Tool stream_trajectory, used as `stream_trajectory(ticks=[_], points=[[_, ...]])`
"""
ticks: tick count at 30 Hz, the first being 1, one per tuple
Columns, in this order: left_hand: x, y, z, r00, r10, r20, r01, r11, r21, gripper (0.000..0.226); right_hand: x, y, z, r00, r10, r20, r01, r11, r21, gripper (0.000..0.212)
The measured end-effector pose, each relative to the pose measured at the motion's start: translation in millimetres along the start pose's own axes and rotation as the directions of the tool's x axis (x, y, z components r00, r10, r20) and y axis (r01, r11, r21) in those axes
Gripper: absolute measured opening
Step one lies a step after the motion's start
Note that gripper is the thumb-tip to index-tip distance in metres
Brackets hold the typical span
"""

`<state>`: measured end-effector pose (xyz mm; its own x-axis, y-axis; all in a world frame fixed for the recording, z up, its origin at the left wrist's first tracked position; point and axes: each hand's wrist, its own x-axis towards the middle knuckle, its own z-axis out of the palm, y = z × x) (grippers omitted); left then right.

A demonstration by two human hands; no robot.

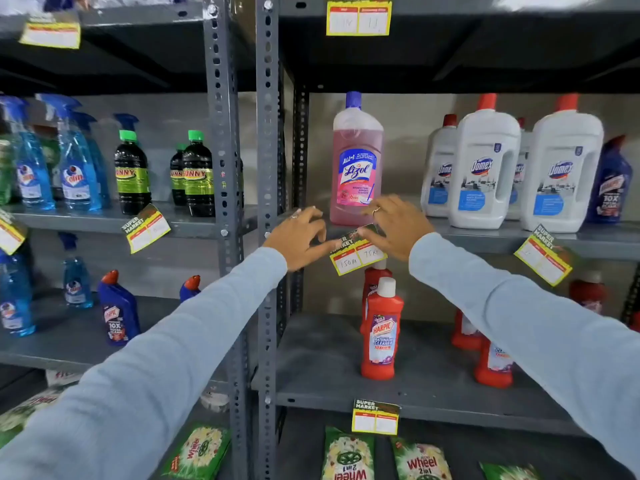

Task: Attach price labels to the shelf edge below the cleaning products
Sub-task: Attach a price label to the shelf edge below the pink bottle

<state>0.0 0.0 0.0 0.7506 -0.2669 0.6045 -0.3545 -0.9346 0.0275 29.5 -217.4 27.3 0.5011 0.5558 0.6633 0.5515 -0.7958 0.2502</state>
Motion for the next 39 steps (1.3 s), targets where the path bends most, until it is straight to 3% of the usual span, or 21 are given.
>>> stream_trajectory(ticks=[2, 5, 10, 14, 20, 28, 31, 34, 39], points=[[-1, -7, 13, 0.999, -0.011, 0.032, 0.010, 1.000, 0.023, 0.044, 0, -3, 11, 0.987, 0.066, 0.144, -0.064, 0.998, -0.013, 0.056], [-1, -14, 30, 0.998, -0.038, -0.048, 0.037, 0.999, -0.004, 0.039, 1, -6, 25, 0.941, 0.156, 0.301, -0.161, 0.987, -0.007, 0.060], [4, -6, 40, 0.982, -0.101, -0.159, 0.093, 0.994, -0.061, 0.040, 15, -14, 26, 0.947, 0.236, 0.218, -0.255, 0.965, 0.061, 0.033], [11, 2, 48, 0.977, -0.104, -0.186, 0.121, 0.990, 0.079, 0.042, 18, -9, 22, 0.949, 0.226, 0.220, -0.237, 0.971, 0.027, 0.026], [16, 3, 51, 0.962, -0.192, -0.196, 0.191, 0.981, -0.021, 0.025, 20, 0, 21, 0.931, 0.263, 0.253, -0.307, 0.939, 0.155, 0.016], [16, 1, 40, 0.979, -0.127, -0.161, 0.124, 0.992, -0.031, 0.017, 10, 6, 25, 0.919, 0.284, 0.275, -0.376, 0.844, 0.383, 0.016], [7, -6, 42, 0.993, -0.044, -0.112, 0.046, 0.999, 0.015, 0.013, -7, 1, 41, 0.930, 0.248, 0.272, -0.339, 0.867, 0.367, 0.015], [2, -10, 42, 0.996, 0.011, -0.087, -0.005, 0.997, 0.071, 0.014, -17, -9, 55, 0.948, 0.264, 0.179, -0.306, 0.910, 0.279, 0.014], [12, -4, 42, 0.991, -0.046, -0.126, 0.062, 0.989, 0.131, 0.015, -14, -9, 55, 0.945, 0.300, 0.132, -0.320, 0.930, 0.180, 0.028]])
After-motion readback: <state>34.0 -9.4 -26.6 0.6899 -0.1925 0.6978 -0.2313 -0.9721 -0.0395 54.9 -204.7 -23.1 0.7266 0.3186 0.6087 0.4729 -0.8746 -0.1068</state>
